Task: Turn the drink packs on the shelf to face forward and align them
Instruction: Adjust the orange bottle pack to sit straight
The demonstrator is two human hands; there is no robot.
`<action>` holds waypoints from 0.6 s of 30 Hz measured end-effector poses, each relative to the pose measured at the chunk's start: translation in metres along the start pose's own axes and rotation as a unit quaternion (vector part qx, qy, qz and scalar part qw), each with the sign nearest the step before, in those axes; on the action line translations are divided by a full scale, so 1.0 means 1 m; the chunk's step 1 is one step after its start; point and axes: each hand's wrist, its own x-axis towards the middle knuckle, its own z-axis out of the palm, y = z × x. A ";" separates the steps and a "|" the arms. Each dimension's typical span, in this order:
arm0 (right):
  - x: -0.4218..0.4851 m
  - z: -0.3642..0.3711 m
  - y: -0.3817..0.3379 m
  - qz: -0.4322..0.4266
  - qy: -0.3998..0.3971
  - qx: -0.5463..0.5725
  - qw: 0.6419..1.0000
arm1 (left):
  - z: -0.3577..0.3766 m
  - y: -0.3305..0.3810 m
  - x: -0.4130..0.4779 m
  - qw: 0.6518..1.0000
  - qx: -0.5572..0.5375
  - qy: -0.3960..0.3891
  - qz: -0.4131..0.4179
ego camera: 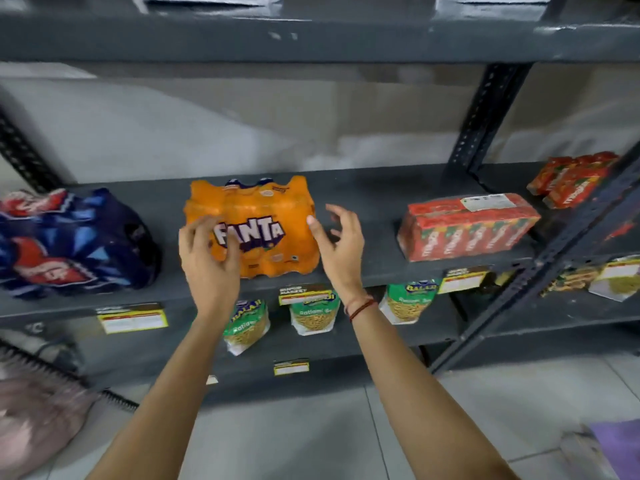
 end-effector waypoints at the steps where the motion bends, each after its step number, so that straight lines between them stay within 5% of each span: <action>1: -0.003 0.009 -0.002 0.014 -0.027 -0.002 1.000 | -0.004 -0.015 0.003 1.000 -0.004 0.001 -0.028; 6: -0.007 0.026 0.005 0.080 -0.092 -0.033 0.992 | -0.012 -0.053 0.011 0.970 -0.068 -0.133 -0.194; 18: 0.005 -0.005 0.018 0.108 -0.084 -0.072 0.988 | 0.009 -0.042 0.002 0.969 -0.063 -0.140 -0.195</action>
